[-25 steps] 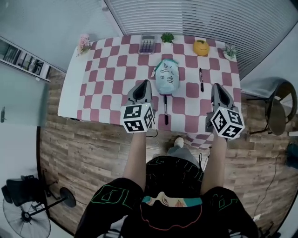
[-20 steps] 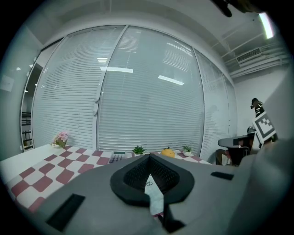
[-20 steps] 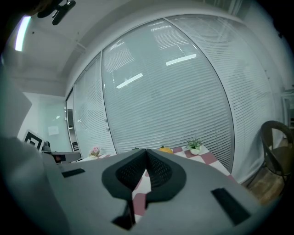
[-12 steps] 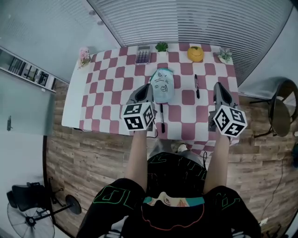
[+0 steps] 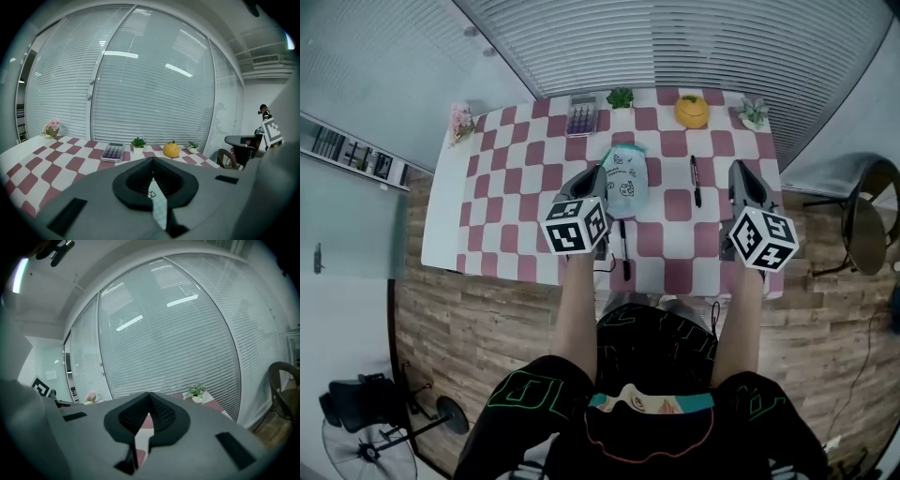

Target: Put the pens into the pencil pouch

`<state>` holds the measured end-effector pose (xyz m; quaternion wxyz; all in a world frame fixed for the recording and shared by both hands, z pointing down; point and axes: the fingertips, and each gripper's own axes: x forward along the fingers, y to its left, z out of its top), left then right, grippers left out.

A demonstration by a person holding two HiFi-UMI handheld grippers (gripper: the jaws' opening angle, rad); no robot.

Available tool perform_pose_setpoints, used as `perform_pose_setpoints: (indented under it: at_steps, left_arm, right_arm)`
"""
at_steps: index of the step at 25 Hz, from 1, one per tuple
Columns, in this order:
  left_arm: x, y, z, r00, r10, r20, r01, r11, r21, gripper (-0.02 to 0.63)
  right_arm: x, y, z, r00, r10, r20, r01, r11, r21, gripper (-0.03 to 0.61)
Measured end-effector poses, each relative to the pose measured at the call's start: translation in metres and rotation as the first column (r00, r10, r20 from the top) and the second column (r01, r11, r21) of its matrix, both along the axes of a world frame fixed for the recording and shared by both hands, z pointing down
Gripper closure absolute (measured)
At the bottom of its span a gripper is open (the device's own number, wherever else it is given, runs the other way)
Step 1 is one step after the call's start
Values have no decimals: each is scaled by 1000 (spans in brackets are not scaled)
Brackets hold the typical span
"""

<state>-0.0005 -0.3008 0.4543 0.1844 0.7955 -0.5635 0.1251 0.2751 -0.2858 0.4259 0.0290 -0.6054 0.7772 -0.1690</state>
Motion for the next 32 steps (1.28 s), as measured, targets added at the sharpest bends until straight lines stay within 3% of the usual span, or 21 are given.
perform_pose_setpoints:
  at_steps: [9, 15, 22, 26, 32]
  left_arm:
    - [-3, -32, 50, 1000, 25, -4, -25, 987, -158, 568]
    - [6, -45, 86, 997, 74, -22, -77, 959, -271, 457]
    - [15, -57, 112, 993, 113, -37, -119, 929, -351, 220]
    - [13, -69, 123, 992, 119, 46, -94, 926, -367, 210]
    - [10, -86, 135, 983, 111, 146, -47, 924, -380, 268]
  right_arm:
    - [-28, -27, 34, 999, -35, 4, 36, 996, -76, 577]
    - [-31, -38, 55, 1000, -20, 14, 22, 992, -126, 577]
    - [-44, -46, 70, 999, -27, 23, 30, 987, -160, 577]
    - [-46, -49, 75, 999, -23, 26, 27, 985, -173, 577]
    - [-44, -52, 84, 1000, -11, 29, 16, 981, -192, 577]
